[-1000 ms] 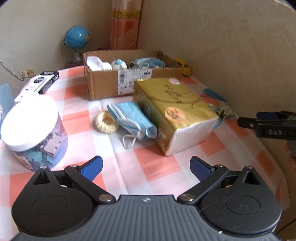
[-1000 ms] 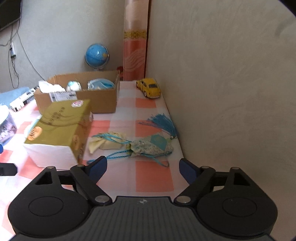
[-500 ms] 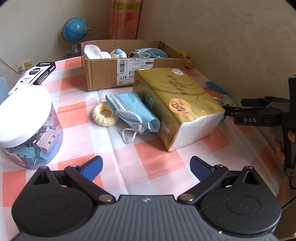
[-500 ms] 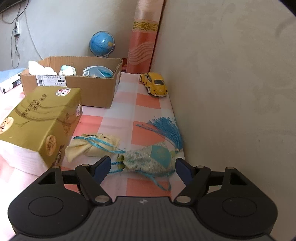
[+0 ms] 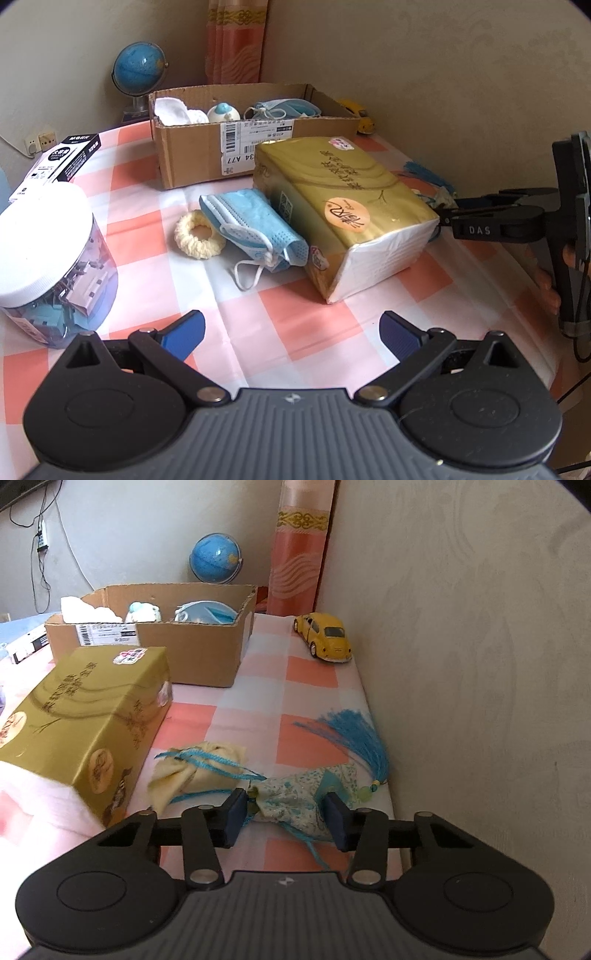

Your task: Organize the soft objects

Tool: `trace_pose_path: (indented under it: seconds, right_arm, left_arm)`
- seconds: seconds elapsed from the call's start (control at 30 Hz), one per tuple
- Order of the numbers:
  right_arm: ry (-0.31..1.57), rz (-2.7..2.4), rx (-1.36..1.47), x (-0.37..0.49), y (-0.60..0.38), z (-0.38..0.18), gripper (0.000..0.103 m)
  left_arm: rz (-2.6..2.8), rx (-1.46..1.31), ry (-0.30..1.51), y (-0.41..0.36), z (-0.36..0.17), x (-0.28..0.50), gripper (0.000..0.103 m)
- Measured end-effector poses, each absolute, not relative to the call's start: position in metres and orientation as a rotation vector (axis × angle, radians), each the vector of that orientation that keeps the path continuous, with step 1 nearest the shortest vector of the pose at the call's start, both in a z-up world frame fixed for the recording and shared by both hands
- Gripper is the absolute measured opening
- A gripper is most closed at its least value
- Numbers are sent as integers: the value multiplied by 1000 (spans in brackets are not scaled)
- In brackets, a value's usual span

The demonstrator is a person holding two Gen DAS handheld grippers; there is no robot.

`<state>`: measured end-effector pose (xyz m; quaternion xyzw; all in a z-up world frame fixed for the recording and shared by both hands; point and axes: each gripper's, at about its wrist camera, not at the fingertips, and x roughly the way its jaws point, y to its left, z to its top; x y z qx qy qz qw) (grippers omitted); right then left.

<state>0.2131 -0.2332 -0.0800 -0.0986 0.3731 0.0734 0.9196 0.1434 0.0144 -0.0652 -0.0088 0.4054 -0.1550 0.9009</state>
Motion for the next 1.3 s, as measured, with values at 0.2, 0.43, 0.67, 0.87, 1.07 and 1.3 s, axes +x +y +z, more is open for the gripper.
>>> trace_pose_path:
  seconds: [0.2, 0.43, 0.67, 0.87, 1.07, 1.3]
  right_arm:
    - [802, 159, -156, 189, -234, -78, 50]
    - [837, 215, -151, 149, -222, -74, 51]
    - [802, 255, -140, 130, -217, -62, 81]
    - [763, 250, -140, 129, -223, -52, 98]
    - [773, 238, -128, 133, -227, -58, 99]
    - [771, 222, -124, 135, -230, -60, 99]
  left_arm:
    - [-356, 43, 800, 14, -60, 135, 100]
    - [-392, 118, 775, 12, -55, 131, 100]
    - [-426, 211, 782, 17, -45, 140, 100]
    - [-511, 310, 754, 27, -26, 161, 100]
    - [-614, 427, 773, 23, -22, 195, 97]
    - [-708, 590, 844, 8, -34, 216, 90]
